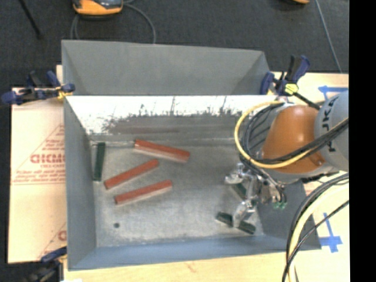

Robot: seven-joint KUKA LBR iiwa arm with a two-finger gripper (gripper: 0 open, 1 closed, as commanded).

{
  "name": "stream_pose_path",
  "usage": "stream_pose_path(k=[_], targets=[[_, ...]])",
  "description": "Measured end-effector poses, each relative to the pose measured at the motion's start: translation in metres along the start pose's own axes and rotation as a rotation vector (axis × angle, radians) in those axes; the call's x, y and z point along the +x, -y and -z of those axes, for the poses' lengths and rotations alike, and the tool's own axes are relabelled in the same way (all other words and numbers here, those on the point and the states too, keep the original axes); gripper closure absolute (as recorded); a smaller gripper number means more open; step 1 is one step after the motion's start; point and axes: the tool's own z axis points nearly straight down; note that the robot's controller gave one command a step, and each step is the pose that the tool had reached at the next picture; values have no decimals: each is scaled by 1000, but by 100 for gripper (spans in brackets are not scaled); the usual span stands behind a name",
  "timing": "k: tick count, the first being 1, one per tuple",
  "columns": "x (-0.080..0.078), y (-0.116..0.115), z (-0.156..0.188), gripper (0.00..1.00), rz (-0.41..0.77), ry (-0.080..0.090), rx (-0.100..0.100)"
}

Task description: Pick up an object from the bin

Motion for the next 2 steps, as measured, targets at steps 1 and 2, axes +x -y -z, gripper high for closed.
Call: stream_pose_path(k=[1,2], targets=[[0,0,0,0,0,1,0],[0,0,0,100,1,0,0]])
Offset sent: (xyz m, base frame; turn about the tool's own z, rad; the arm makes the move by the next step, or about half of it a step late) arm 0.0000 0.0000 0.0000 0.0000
